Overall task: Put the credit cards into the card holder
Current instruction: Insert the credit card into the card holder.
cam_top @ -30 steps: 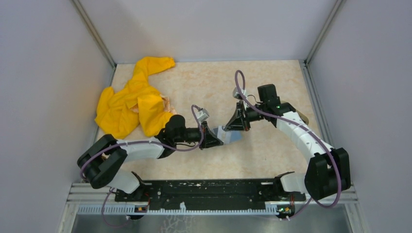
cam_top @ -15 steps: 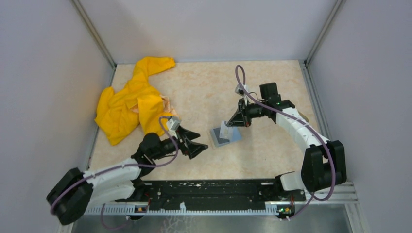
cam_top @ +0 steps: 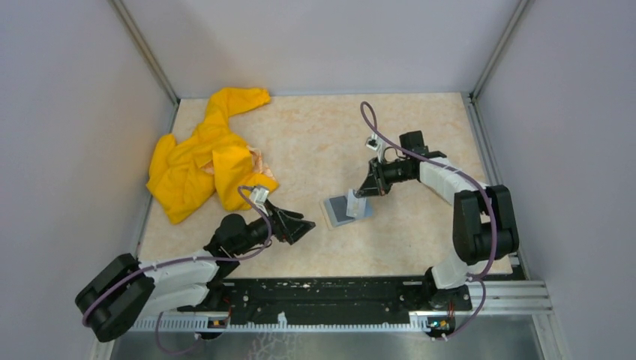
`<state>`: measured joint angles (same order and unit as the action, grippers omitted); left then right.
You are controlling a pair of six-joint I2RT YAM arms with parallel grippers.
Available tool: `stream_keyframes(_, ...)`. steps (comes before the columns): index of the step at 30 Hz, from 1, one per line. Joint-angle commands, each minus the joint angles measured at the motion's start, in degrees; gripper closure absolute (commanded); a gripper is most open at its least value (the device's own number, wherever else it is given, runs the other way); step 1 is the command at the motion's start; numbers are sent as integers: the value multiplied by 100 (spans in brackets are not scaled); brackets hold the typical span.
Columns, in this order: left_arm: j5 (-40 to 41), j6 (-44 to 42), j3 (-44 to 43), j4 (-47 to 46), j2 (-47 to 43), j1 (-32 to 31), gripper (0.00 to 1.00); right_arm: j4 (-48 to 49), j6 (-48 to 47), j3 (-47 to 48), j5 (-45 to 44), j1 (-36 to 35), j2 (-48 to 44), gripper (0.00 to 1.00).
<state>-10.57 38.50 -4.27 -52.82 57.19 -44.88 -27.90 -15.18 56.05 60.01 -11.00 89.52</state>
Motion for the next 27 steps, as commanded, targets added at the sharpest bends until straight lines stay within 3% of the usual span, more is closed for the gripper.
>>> stream_keyframes(1,-233,425,-355,-380,587,6,12,9,6,294,-48,112,208,100)
stream_keyframes(7,-630,414,-1058,-259,1603,-64,37,-45,44,376,-180,345,589,100)
stream_keyframes(12,-103,77,-1892,734,2132,-415,48,-101,29,441,-235,361,754,100)
stream_keyframes(19,296,-212,-2899,1420,3169,-649,58,-120,52,485,-194,404,804,100)
stream_keyframes(27,361,-331,-3645,1904,4062,-683,61,-130,53,492,-158,439,828,100)
